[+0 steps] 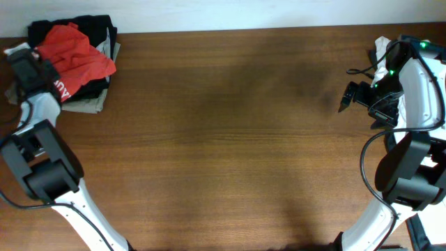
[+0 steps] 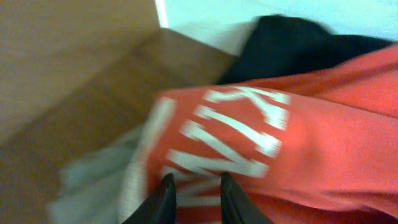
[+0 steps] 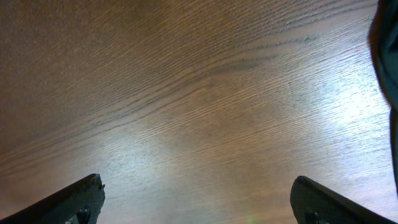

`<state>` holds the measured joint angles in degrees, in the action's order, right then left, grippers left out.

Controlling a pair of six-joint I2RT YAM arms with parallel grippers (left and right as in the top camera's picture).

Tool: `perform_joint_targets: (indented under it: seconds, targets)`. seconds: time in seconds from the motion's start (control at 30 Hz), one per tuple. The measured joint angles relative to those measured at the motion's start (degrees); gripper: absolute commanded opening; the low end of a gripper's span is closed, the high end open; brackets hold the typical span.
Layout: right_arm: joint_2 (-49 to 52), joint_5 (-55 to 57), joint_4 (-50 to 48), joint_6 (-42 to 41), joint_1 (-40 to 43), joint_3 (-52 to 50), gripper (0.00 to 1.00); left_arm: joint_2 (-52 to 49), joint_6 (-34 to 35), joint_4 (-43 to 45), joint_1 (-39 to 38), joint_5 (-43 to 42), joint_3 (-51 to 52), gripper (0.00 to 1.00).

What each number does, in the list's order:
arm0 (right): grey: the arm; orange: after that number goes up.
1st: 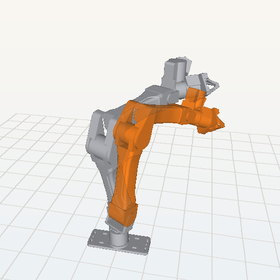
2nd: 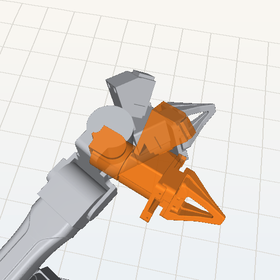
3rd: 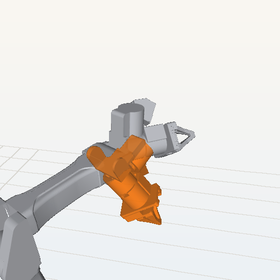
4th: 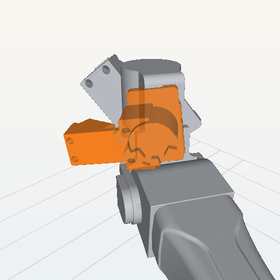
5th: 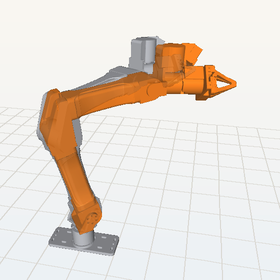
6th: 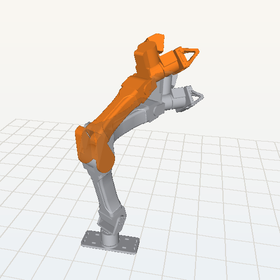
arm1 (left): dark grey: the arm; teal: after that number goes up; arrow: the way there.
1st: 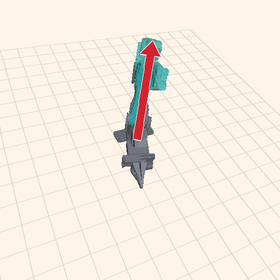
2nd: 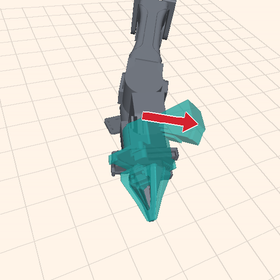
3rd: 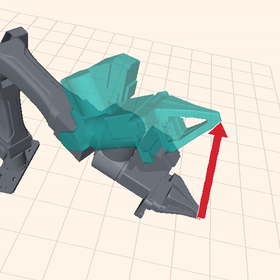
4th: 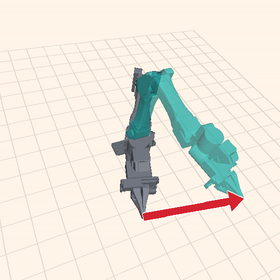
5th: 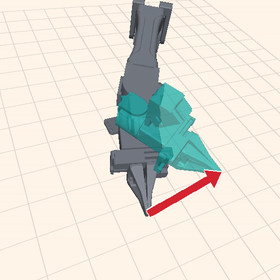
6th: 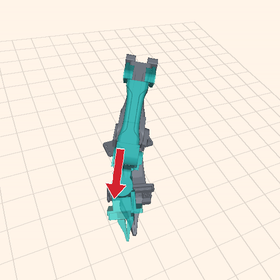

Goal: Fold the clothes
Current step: 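Place the folded shirt onto the dark clothes stack at top-left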

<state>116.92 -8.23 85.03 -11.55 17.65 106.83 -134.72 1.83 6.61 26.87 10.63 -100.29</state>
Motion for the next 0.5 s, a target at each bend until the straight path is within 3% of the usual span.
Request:
perform_joint_targets:
  seconds: [0.33, 0.37, 0.4, 0.43, 0.5]
  targets:
    - [0.0, 0.0, 0.0, 0.0, 0.0, 0.0, 0.99, 0.0, -2.3, -6.3, 2.4, 1.7, -2.8, 0.27]
    - [0.0, 0.0, 0.0, 0.0, 0.0, 0.0, 0.99, 0.2, -2.3, -9.0, 2.4, 0.8, -3.1, 0.26]
    - [0.0, 0.0, 0.0, 0.0, 0.0, 0.0, 0.99, 0.5, -2.3, -12.6, 2.3, 0.2, -3.5, 0.11]
    - [0.0, 0.0, 0.0, 0.0, 0.0, 0.0, 0.99, 1.1, -2.3, -17.5, 2.1, -0.7, -3.7, 0.03]
    - [0.0, 0.0, 0.0, 0.0, 0.0, 0.0, 0.99, 3.1, -2.3, -25.1, 1.5, -1.7, -3.9, 0.03]
